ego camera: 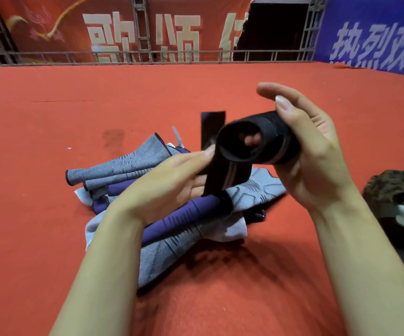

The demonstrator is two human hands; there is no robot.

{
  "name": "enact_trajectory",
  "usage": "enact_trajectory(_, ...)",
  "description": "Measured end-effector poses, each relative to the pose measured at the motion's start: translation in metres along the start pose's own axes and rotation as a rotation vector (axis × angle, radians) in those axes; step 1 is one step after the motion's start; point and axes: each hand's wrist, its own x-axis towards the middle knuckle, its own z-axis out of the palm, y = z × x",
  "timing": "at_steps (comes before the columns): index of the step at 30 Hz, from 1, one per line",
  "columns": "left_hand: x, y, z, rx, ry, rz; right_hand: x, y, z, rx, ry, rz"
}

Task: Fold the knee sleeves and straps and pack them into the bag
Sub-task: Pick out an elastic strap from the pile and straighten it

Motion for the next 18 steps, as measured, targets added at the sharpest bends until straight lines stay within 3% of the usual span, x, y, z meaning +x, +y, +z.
enact_trajectory(1, -0.003, -0.001, 0.0, 0.025, -0.052, -0.026, 0.001, 0.0, 0.0, 0.002, 0.017, -0.002)
enact_trajectory(5, -0.009, -0.004, -0.001, 0.506, -0.197, 0.052, 0.002, 0.0, -0.006, 0.004, 0.047, 0.001)
enact_trajectory(13, -0.003, -0.007, 0.0, 0.422, -0.18, 0.077, 0.006, 0.009, -0.017, -0.335, 0.072, -0.056)
enact_trajectory(18, -0.004, -0.004, 0.002, 0.379, -0.197, 0.104, 0.004, 0.009, -0.013, -0.551, 0.106, -0.203)
